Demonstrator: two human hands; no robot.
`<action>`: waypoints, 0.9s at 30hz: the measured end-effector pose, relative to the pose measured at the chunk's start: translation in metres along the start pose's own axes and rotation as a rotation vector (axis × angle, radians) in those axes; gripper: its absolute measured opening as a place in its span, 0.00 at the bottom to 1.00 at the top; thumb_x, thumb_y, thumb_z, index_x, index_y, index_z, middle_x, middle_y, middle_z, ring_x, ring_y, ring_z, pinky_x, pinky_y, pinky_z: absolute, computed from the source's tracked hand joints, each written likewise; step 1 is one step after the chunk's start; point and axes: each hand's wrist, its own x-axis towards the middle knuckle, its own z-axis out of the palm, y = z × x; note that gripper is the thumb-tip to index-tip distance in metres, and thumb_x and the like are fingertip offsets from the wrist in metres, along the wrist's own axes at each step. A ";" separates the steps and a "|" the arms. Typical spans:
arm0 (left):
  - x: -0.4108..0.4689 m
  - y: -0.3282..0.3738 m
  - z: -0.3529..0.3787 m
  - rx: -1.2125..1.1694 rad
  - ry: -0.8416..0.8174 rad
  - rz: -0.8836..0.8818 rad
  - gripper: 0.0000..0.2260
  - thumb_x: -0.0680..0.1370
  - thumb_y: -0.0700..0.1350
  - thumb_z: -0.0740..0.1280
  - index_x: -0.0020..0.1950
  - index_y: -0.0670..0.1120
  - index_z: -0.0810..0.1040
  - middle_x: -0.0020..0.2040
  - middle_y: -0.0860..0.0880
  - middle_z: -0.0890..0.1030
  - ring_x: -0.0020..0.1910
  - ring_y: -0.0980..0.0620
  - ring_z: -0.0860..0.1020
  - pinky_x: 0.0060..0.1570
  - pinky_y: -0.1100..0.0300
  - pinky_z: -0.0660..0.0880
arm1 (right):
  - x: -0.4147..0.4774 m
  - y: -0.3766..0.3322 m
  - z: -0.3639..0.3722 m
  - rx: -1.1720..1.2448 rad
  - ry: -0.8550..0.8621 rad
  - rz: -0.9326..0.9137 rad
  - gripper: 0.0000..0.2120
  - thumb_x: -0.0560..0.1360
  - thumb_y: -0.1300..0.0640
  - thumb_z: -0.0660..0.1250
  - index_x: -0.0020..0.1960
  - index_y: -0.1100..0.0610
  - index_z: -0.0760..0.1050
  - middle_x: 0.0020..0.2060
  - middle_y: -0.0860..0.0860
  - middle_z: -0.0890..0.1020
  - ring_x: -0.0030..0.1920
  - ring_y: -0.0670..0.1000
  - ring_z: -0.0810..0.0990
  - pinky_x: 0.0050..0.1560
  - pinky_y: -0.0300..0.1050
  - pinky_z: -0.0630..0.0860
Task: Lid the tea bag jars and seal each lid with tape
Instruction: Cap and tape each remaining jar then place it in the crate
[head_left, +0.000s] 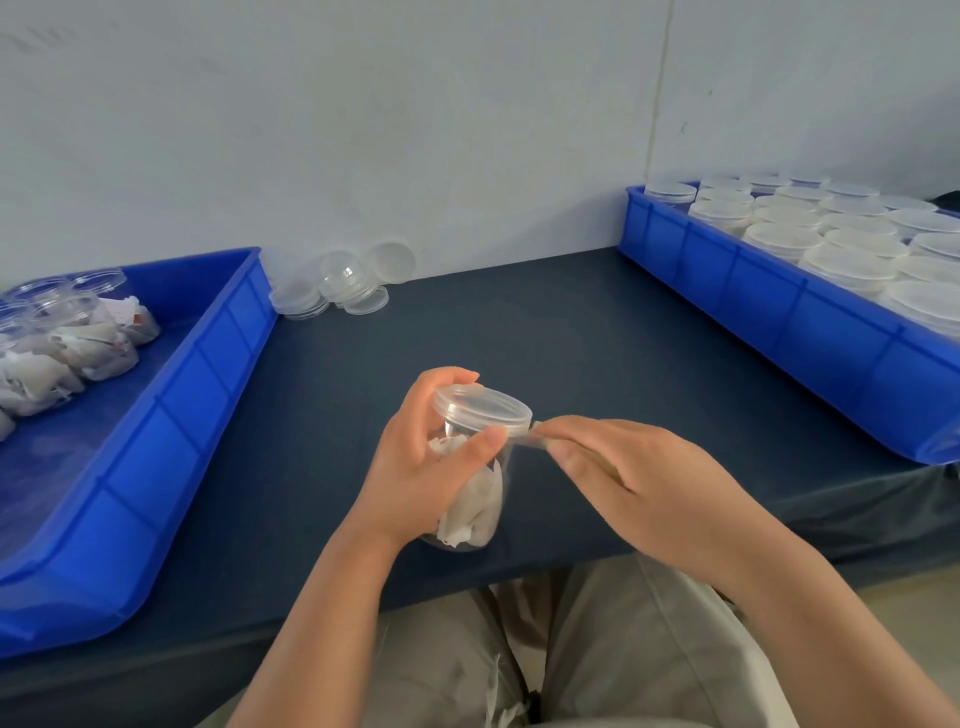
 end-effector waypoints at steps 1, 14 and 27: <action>0.001 -0.001 -0.002 -0.019 0.006 -0.021 0.22 0.73 0.61 0.74 0.66 0.64 0.76 0.62 0.60 0.82 0.62 0.57 0.82 0.55 0.60 0.81 | 0.001 0.003 0.000 0.015 0.009 0.019 0.22 0.82 0.29 0.44 0.72 0.29 0.65 0.53 0.33 0.82 0.55 0.36 0.79 0.51 0.38 0.77; -0.001 -0.019 -0.005 -0.355 -0.300 -0.153 0.38 0.77 0.67 0.72 0.78 0.45 0.66 0.70 0.43 0.81 0.63 0.43 0.83 0.56 0.51 0.81 | 0.007 0.004 0.016 -0.016 0.031 -0.019 0.23 0.83 0.30 0.44 0.78 0.24 0.55 0.44 0.41 0.80 0.47 0.43 0.79 0.45 0.42 0.77; -0.026 0.018 0.010 0.374 0.133 -0.083 0.35 0.68 0.81 0.63 0.72 0.72 0.63 0.58 0.79 0.73 0.56 0.78 0.73 0.44 0.70 0.70 | -0.008 -0.037 0.030 -0.241 0.127 0.077 0.25 0.85 0.35 0.42 0.80 0.32 0.62 0.43 0.43 0.77 0.44 0.47 0.80 0.43 0.46 0.80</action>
